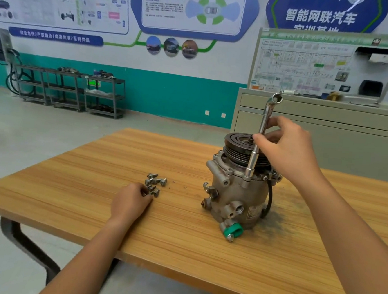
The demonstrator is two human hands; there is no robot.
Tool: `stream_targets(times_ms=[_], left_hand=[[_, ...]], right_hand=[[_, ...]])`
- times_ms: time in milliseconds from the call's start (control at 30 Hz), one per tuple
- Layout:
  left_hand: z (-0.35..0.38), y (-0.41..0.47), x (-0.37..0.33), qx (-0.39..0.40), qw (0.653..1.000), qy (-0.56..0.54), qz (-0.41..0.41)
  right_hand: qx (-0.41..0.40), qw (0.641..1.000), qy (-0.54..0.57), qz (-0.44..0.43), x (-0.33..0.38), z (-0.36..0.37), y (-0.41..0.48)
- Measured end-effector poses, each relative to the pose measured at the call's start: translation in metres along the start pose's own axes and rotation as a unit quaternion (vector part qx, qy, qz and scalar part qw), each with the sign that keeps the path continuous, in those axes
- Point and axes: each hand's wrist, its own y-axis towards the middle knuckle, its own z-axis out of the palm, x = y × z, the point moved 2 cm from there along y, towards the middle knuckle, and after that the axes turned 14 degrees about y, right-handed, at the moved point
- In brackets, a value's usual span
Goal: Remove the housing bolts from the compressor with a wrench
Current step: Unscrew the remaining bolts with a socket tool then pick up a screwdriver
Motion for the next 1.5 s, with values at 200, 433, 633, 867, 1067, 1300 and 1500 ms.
stream_targets(times_ms=[200,433,633,867,1067,1300,1500], left_hand=[[-0.022,-0.012,-0.008,-0.025,0.997,-0.069,0.007],[-0.154,-0.032,-0.151,-0.089,0.884,-0.315,0.333],[-0.181,-0.033,-0.239,-0.036,0.866,-0.106,0.487],[-0.174,-0.013,-0.255,-0.068,0.886,-0.124,0.442],[-0.159,-0.002,-0.240,0.212,0.890,-0.320,0.245],[-0.167,-0.011,-0.214,0.268,0.831,-0.328,0.360],[-0.171,-0.015,-0.226,0.027,0.895,-0.186,0.405]], right_hand=[[-0.001,1.000,-0.002,-0.015,-0.001,0.001,0.001],[0.069,0.997,0.025,0.013,0.001,-0.004,0.014],[0.128,0.989,0.062,0.029,-0.001,-0.011,0.020],[0.130,0.983,0.120,0.044,-0.003,-0.004,0.017],[-0.018,0.995,0.095,-0.006,-0.005,-0.002,0.012],[0.026,0.985,0.166,0.046,-0.010,-0.001,0.014],[0.000,0.997,0.072,-0.001,-0.007,0.008,0.010]])
